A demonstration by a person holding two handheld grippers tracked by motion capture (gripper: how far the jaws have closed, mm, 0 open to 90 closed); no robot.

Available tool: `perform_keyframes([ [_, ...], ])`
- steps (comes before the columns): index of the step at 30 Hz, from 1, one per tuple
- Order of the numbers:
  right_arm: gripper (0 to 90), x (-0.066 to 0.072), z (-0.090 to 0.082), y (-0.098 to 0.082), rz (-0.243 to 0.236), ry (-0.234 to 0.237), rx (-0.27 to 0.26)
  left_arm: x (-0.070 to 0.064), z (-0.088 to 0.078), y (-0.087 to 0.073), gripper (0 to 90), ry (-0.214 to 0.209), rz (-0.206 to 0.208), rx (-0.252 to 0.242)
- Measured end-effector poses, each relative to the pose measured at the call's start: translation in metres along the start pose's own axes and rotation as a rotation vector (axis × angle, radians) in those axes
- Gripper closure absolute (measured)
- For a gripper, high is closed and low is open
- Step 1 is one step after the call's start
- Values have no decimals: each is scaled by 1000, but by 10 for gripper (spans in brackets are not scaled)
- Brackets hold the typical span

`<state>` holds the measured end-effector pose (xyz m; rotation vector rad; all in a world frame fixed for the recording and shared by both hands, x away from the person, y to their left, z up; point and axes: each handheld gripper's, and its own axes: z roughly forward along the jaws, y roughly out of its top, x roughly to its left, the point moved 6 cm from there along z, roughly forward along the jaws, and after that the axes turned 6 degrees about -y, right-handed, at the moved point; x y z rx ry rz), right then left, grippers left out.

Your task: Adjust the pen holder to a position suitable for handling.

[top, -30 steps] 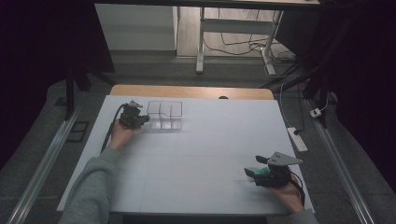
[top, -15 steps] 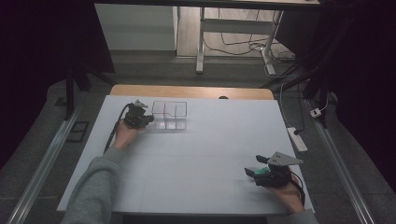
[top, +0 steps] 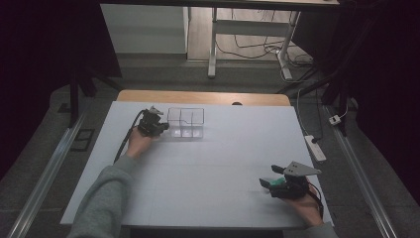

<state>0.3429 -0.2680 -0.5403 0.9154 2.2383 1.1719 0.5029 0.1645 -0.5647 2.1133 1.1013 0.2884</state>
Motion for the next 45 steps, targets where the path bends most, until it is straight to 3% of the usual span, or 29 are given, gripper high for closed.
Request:
perform_keyframes([
  [21,267,0,0,1,9,8,-8,-21,18,16,891,-29,39,8],
  [37,269,1,0,1,5,11,-5,-48,33,27,890,-60,104,24],
  [45,272,2,1,1,2,20,-7,-57,40,33,890,-62,112,17],
])
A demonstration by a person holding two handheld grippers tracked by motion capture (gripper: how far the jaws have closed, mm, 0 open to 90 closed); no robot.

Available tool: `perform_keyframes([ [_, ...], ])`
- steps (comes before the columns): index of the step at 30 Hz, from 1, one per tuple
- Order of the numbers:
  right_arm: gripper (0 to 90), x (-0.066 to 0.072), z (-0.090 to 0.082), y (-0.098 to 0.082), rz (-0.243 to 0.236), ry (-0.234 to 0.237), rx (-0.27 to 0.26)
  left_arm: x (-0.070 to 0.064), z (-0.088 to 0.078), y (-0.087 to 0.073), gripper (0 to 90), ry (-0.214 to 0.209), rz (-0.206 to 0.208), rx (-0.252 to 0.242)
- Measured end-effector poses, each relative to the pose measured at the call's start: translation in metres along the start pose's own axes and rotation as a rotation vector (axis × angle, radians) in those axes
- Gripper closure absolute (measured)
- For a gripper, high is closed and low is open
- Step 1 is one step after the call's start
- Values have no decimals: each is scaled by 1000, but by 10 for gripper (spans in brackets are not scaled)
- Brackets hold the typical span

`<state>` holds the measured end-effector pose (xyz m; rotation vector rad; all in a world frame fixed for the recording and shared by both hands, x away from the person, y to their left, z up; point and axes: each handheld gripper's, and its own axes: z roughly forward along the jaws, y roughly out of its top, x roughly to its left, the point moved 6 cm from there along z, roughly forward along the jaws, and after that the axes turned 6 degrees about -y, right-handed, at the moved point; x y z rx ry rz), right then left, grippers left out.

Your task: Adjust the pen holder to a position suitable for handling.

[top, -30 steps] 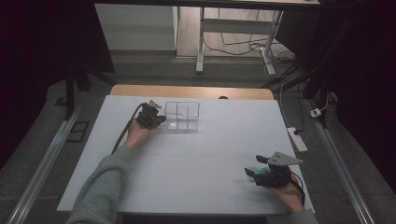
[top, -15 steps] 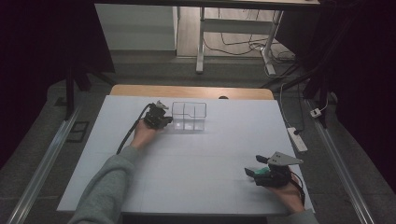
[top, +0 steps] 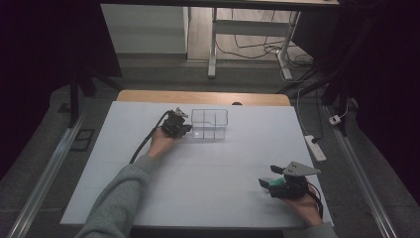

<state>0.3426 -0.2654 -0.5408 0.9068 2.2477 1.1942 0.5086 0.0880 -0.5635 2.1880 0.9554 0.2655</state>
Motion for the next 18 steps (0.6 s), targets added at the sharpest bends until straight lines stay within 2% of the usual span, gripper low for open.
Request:
perform_keyframes([
  [4,276,1,0,0,0,7,-2,0,3,1,890,1,-2,1],
  [9,279,2,0,0,-3,10,4,2,6,2,890,5,-26,-5],
  [18,280,2,0,-1,-9,5,18,-2,12,7,890,-4,-19,-9],
])
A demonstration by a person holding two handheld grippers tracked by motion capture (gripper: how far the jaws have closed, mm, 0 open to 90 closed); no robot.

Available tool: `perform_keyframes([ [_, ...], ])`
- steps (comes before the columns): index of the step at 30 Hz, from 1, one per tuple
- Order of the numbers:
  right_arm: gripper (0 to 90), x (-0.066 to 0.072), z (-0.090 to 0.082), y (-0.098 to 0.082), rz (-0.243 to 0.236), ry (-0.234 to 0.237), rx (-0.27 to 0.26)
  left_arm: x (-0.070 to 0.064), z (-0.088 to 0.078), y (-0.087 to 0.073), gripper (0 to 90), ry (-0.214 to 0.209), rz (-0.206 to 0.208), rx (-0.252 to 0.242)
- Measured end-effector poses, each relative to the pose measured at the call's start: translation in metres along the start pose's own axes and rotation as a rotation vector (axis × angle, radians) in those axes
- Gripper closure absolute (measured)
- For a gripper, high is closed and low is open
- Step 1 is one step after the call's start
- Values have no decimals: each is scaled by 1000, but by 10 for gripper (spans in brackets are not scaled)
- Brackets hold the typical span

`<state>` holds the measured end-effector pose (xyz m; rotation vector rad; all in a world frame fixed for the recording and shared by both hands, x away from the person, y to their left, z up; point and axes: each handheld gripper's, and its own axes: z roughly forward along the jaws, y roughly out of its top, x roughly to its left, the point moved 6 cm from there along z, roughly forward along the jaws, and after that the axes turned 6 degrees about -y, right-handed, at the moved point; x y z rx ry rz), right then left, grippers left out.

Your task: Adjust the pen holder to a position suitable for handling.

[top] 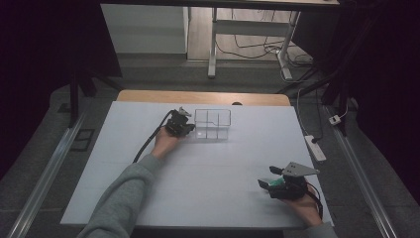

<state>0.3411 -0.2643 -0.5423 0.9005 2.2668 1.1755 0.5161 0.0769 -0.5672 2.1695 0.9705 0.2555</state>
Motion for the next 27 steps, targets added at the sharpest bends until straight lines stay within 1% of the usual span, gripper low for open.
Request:
perform_keyframes([
  [3,280,0,-1,0,0,2,0,-1,1,0,890,-5,10,1],
  [4,280,0,-1,0,0,2,0,0,-1,-1,890,-9,9,-3],
  [6,280,0,-2,1,4,-5,-10,1,-5,-1,890,-2,8,-10],
  [8,280,-1,-4,1,0,-1,-10,3,-14,-2,891,-13,2,-24],
  [12,280,-1,-5,1,-2,-2,-15,1,-33,-9,891,-18,20,-45],
  [15,280,-1,-5,1,-7,0,-13,-2,-49,-18,890,-13,36,-45],
  [17,280,-1,-5,1,-9,-5,-13,-5,-60,-24,889,-16,19,-57],
  [18,280,-1,-5,1,-14,-12,-10,-9,-69,-29,803,-27,6,-75],
  [19,280,-1,-5,1,-14,-6,-15,-11,-75,-32,732,-25,15,-79],
  [20,280,-1,-5,1,-11,-3,-23,-11,-75,-32,680,-25,15,-79],
  [21,280,-1,-5,1,-11,-3,-23,-14,-79,-35,680,-21,27,-79],
  [22,279,-1,-5,2,-9,-5,-25,-18,-85,-39,655,-28,31,-79],
  [23,279,-2,-6,2,-8,-8,-31,-21,-89,-42,569,-34,40,-80],
  [24,279,-2,-6,2,-8,-8,-31,-24,-92,-46,569,-34,45,-80],
  [25,281,-3,-7,1,-19,-17,-21,-28,-96,-51,462,-27,55,-69],
  [26,281,-3,-7,1,-19,-17,-21,-30,-98,-55,462,-17,60,-62],
  [27,282,-2,-7,1,-22,-10,-22,-33,-102,-60,397,-5,66,-52],
])
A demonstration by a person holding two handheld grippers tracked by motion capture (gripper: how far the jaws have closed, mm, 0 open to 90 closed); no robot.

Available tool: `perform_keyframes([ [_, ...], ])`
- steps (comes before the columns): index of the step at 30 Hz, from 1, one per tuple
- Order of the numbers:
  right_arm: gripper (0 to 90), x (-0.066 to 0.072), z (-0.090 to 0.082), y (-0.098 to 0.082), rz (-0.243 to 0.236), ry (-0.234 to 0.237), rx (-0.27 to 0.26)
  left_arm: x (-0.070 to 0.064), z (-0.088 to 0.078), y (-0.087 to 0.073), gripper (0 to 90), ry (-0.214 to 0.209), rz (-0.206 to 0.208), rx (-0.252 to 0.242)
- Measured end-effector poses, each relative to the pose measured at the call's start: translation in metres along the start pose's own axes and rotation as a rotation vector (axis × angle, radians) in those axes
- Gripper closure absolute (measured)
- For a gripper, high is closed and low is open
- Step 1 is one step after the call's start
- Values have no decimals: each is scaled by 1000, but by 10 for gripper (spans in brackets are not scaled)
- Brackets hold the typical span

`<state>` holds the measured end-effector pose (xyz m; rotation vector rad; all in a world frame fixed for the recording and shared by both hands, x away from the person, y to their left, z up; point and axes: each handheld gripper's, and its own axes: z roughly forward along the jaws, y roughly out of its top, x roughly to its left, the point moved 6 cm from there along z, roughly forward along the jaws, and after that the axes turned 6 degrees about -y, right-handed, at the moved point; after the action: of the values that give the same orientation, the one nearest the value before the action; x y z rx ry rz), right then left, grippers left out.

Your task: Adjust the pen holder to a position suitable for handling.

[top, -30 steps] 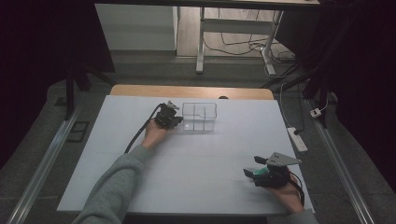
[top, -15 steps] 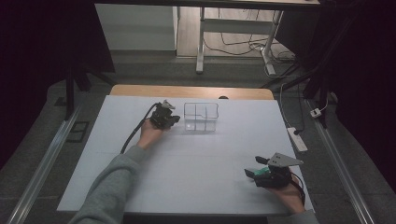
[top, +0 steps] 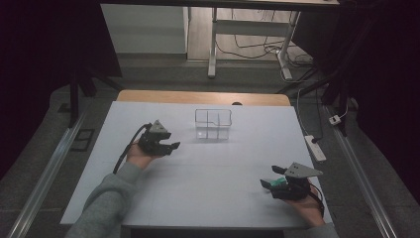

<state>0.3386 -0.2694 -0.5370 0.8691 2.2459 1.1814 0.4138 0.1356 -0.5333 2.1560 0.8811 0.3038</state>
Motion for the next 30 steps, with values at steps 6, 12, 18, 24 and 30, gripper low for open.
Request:
perform_keyframes([
  [6,283,-1,-1,1,-1,-12,-11,-15,-26,-30,318,10,-73,-11],
  [12,283,-1,-1,0,-4,-12,-12,-29,-54,-60,308,46,-75,-31],
  [18,283,-2,0,0,-13,-23,-7,-32,-73,-91,307,59,-112,-44],
  [24,283,-3,0,0,-17,-35,-1,-36,-82,-98,297,70,-98,-70],
  [30,282,-3,0,0,-15,-27,-10,-37,-76,-96,288,73,-77,-54],
])
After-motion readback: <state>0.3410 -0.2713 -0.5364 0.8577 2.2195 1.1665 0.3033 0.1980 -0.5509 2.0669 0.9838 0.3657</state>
